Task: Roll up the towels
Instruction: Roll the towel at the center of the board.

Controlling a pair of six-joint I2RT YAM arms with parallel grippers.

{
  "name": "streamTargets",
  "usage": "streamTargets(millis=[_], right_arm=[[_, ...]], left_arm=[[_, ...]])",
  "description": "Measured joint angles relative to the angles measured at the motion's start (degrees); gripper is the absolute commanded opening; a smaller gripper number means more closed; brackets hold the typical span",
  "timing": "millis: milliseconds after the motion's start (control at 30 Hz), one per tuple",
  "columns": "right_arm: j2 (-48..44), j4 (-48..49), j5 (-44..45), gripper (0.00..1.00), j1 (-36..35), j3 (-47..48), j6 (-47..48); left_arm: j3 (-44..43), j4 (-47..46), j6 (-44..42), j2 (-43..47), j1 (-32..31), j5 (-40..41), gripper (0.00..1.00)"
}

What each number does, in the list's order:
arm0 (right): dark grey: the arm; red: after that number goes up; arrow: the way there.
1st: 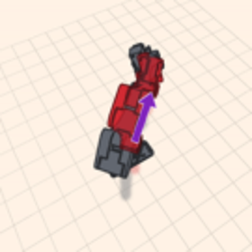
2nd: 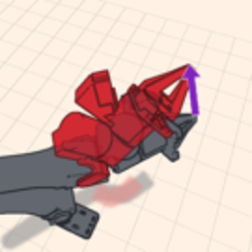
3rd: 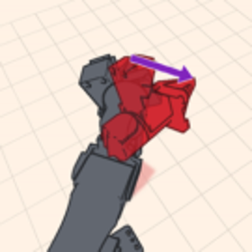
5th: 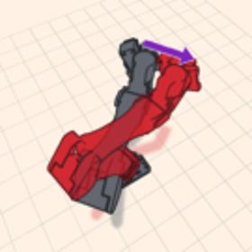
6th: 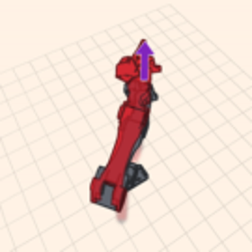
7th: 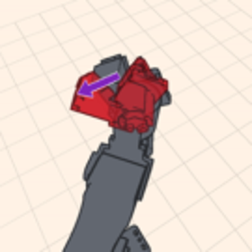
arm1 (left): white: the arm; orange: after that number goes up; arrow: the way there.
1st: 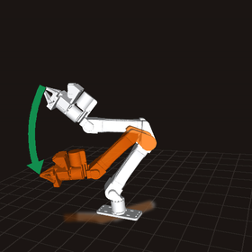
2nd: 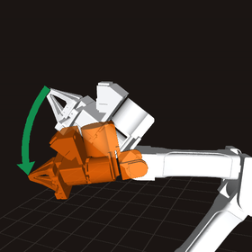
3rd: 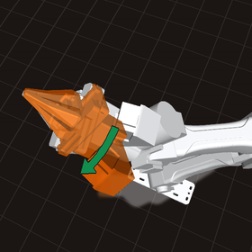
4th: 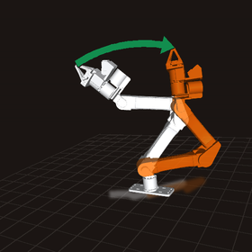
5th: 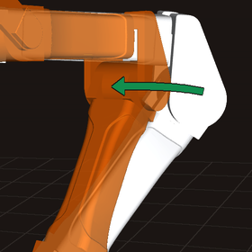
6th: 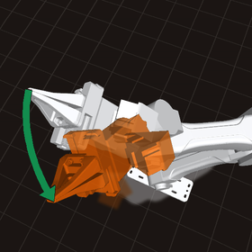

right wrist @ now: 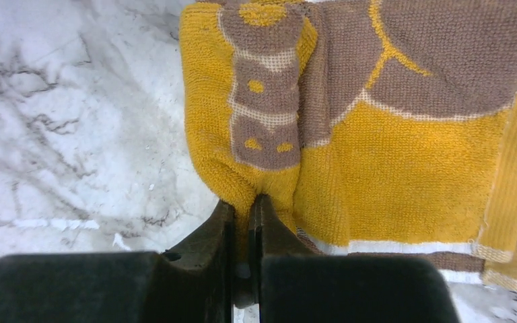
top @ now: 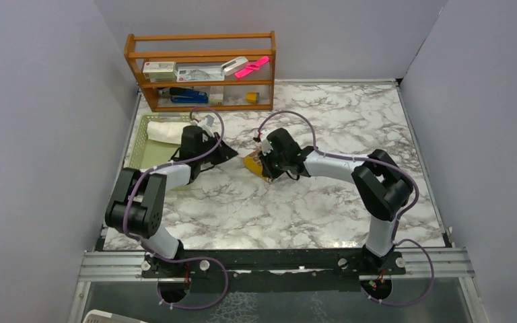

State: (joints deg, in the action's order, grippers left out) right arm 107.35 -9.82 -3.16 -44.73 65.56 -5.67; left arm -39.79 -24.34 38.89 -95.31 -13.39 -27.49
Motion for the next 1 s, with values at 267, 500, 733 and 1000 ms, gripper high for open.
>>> streamTargets(millis=[267, 500, 733, 1000], right_arm=[[-0.98, -0.02, -22.34, 0.01, 8.22, -1.79, -6.97], [2.45, 3.52, -41.66, 0.01, 14.67, -2.23, -14.38], [9.53, 7.56, -52.81, 0.01, 18.51, -3.13, -21.05], [14.67, 15.5, -61.46, 0.01, 21.35, -4.15, -28.09]], left_arm=[[0.15, 3.63, -0.74, 13.68, 0.61, 1.4, 0.04], [0.15, 6.12, -1.38, 14.21, -3.04, 1.51, 0.04], [0.15, 5.22, -1.49, 12.02, -8.5, 2.29, 0.04], [0.13, 1.22, -0.35, 4.87, -11.02, 2.21, 0.04]])
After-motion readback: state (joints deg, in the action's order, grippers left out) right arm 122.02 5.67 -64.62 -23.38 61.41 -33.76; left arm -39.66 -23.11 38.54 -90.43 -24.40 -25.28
